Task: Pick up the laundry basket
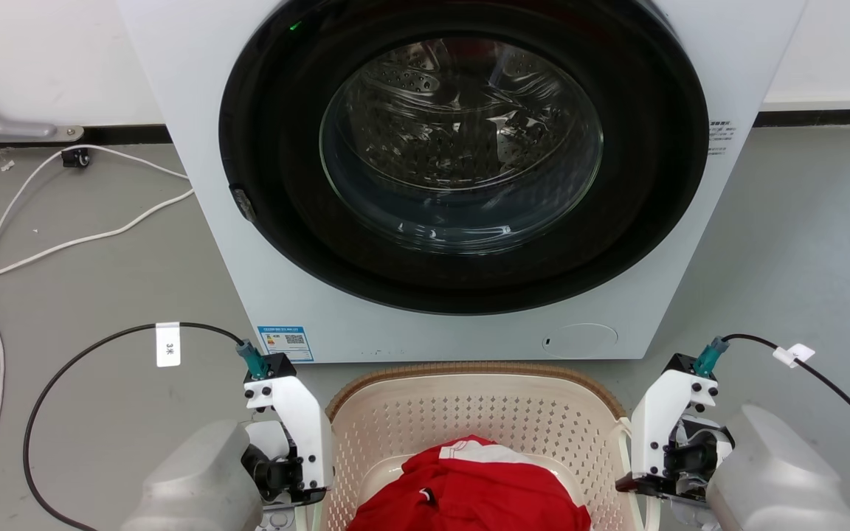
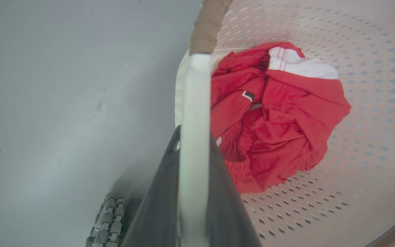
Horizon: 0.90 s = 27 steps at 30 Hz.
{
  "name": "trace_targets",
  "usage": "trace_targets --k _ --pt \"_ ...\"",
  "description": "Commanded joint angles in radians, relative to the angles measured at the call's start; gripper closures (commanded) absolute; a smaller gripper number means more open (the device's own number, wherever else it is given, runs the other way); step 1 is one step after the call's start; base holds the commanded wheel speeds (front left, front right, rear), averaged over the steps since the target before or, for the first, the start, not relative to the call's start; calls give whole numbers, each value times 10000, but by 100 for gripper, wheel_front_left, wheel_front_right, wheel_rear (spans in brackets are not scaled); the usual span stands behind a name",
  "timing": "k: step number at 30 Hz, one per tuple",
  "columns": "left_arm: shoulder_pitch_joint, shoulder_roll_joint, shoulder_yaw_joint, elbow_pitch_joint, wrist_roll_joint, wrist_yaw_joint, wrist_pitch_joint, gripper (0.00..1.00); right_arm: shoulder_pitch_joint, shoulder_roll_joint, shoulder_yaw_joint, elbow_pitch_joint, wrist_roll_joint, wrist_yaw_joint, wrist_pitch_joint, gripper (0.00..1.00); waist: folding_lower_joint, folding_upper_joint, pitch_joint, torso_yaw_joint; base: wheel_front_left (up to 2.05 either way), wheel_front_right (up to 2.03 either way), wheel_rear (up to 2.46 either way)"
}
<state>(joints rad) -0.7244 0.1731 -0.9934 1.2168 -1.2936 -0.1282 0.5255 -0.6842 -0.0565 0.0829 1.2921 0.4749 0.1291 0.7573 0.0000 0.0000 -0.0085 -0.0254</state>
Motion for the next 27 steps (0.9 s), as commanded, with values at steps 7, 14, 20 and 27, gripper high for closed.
trace_targets --k 7,14,20,27 --pt "127 -95 -35 -73 -101 -41 -78 100 57 115 -75 -57 92 29 12 100 0 0 -7 3 0 0 0" --pt "136 -94 -64 -64 -143 -41 -111 100 72 115 -75 -57 128 29 3 100 0 0 -28 14 0 0 0" --pt "133 -93 -101 -51 -161 -41 -120 100 84 116 -42 -57 124 29 -19 100 0 0 -33 18 0 0 0" --pt "128 -88 -128 -62 -166 -41 -182 100 74 116 -53 -57 101 29 -24 100 0 0 -14 30 0 0 0"
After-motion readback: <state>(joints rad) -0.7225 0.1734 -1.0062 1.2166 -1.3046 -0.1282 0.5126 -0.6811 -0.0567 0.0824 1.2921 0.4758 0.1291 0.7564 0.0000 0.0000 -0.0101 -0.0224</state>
